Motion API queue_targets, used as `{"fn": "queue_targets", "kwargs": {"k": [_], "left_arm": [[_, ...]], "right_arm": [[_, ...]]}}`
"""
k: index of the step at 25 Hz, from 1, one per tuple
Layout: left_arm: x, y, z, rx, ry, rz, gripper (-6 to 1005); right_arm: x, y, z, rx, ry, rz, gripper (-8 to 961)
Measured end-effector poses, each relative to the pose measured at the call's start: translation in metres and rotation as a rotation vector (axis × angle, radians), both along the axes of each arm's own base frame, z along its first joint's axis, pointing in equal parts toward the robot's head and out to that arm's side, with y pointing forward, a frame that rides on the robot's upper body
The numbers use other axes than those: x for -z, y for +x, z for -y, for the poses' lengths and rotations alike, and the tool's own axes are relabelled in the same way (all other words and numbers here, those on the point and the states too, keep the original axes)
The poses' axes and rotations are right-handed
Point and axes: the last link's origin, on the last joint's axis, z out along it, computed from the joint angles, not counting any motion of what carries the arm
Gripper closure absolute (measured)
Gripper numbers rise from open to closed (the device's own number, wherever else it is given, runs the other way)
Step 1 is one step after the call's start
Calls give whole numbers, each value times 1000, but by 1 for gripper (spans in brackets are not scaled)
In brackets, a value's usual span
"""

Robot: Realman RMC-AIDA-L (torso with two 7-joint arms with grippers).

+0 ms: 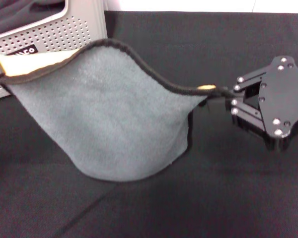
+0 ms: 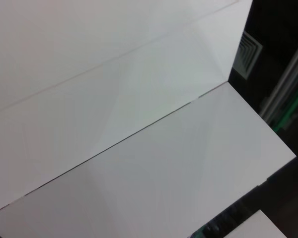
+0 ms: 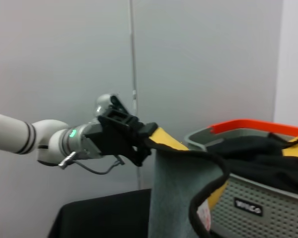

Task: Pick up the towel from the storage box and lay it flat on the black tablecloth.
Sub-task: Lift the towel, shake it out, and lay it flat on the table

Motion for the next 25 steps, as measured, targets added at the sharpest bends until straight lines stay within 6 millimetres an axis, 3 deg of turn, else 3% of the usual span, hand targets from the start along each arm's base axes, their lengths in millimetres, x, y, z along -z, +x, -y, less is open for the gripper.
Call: {"fn": "queue_targets", "kwargs": {"k": [5,15,25], "left_arm": [[2,-7,10,-31,-15,-9,979],[24,-5,16,14,-166,-82,979],[14,-8,31,14,-180,-135,979]], "right_arm": [[-1,-1,8,-2,-50,17,942],[-2,6,23,4,-151,42,942],[-18,3,38,29,-219,-25,941]]}}
